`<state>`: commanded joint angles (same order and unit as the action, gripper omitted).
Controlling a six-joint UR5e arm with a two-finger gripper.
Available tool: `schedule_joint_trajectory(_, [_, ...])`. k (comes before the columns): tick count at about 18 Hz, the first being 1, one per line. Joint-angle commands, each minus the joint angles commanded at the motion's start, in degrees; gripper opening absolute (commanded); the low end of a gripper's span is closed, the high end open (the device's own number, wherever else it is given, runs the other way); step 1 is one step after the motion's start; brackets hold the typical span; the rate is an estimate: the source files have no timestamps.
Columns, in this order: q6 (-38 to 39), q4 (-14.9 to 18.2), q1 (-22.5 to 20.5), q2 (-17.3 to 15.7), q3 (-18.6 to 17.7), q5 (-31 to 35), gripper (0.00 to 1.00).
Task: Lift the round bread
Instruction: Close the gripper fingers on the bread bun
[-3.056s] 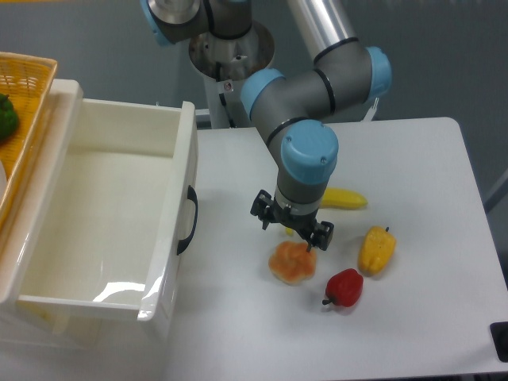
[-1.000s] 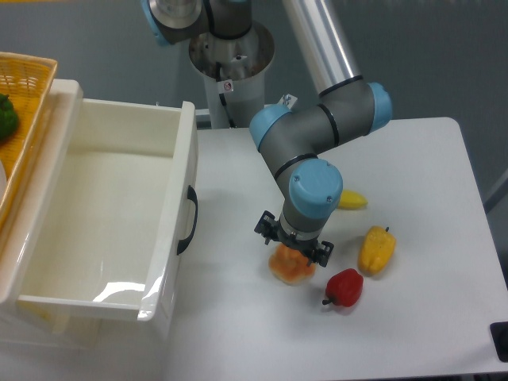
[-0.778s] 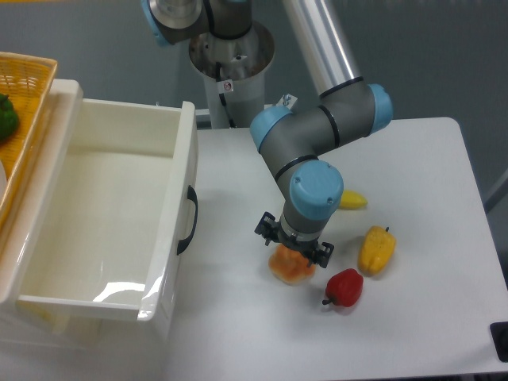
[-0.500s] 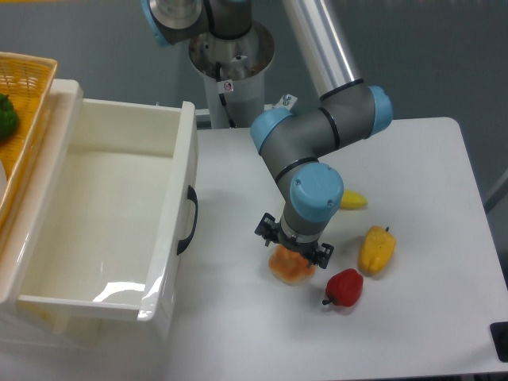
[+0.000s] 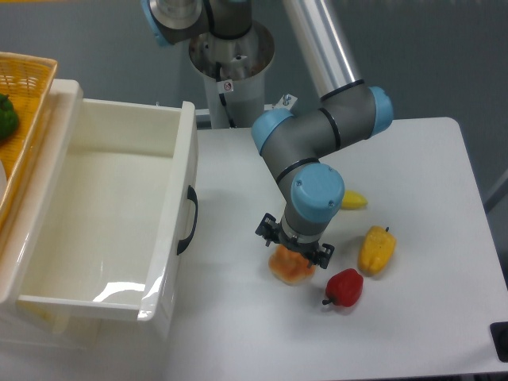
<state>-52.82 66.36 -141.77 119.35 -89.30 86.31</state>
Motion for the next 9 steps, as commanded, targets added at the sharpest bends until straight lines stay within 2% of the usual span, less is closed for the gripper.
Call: schedule_joint_trajectory(9, [-0.1, 0.0, 0.0, 1.4, 0.3, 0.0, 1.0])
